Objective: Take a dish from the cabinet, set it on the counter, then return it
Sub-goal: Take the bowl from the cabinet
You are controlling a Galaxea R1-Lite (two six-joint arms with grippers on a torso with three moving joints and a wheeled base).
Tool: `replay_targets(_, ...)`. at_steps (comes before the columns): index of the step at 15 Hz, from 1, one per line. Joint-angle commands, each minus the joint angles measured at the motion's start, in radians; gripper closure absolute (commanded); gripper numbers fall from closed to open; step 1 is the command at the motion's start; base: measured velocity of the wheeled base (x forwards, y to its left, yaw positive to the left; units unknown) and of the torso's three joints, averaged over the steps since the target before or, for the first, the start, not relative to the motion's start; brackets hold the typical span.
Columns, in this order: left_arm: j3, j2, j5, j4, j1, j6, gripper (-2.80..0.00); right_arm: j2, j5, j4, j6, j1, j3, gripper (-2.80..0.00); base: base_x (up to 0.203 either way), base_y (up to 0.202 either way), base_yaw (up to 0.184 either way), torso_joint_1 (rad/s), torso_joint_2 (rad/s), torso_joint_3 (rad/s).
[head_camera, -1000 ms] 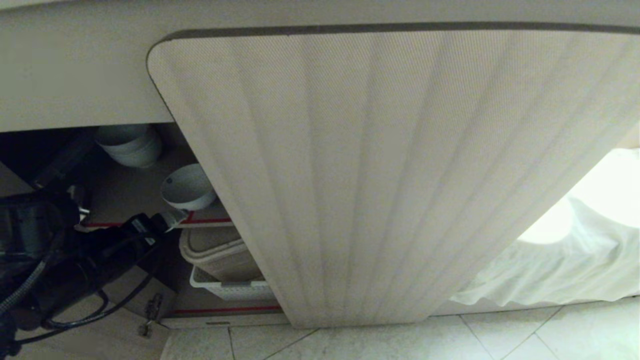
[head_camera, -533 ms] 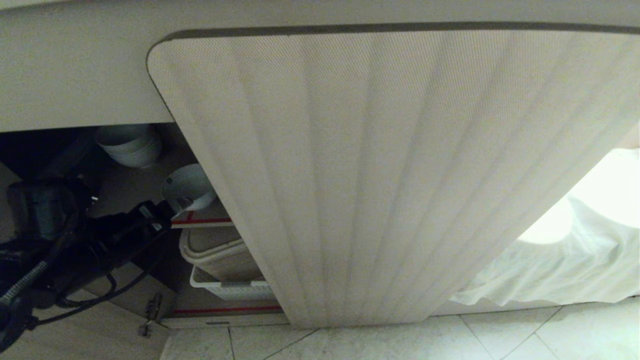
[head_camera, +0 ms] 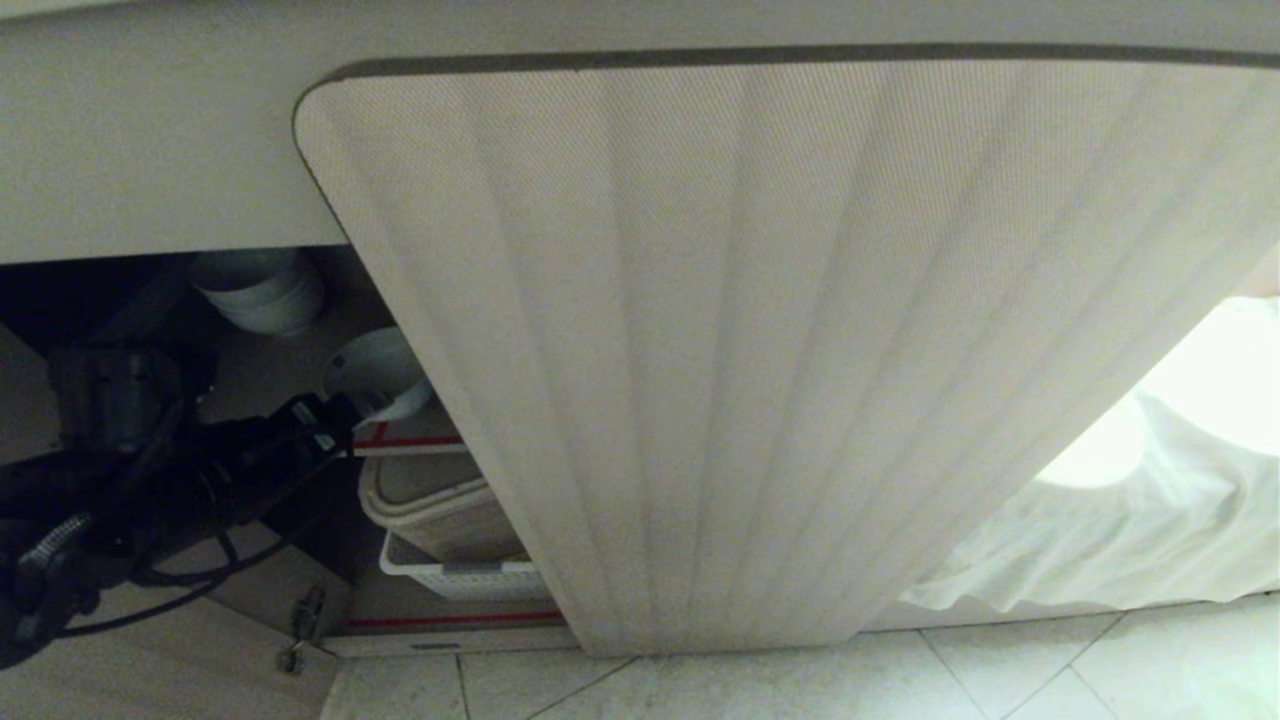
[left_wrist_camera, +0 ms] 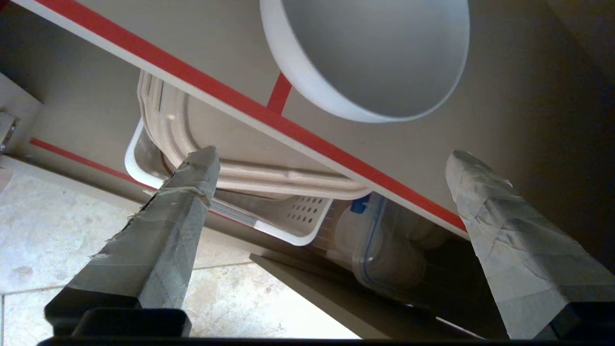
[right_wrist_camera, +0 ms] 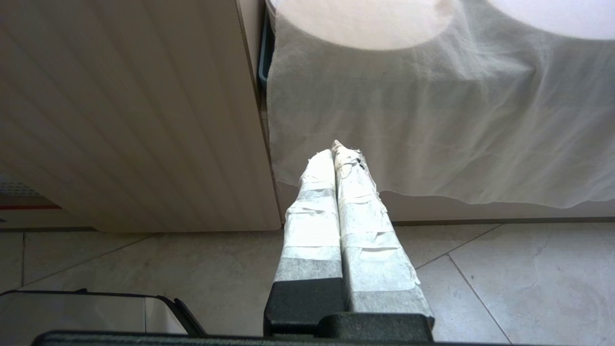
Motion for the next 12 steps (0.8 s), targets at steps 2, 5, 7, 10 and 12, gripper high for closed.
replay_targets(2,-0.023,0.008,0.000,0.018,0.000,-0.004,-2.80,0.002,0.000,0.000,0.000,0.000,0.000,0.00,0.000,0.000,0.000,0.000,0.00,0.000)
replay_targets(5,-0.055,0.020,0.002,0.057,0.001,-0.005,-2.80,0.002,0.000,0.000,-0.001,0.001,0.000,0.00,0.000,0.000,0.000,0.000,0.00,0.000)
replay_targets(7,-0.076,0.042,0.015,0.065,0.003,-0.006,-2.80,0.002,0.000,0.000,0.000,0.001,0.000,0.00,0.000,0.000,0.000,0.000,0.00,0.000)
replay_targets(10,-0.109,0.065,0.026,0.070,0.004,-0.006,-2.80,0.002,0.000,0.000,0.000,0.000,0.000,0.00,0.000,0.000,0.000,0.000,0.00,0.000)
replay_targets(12,-0.138,0.077,0.028,0.078,0.010,-0.006,-2.80,0.002,0.000,0.000,0.000,0.001,0.000,0.00,0.000,0.000,0.000,0.000,0.00,0.000)
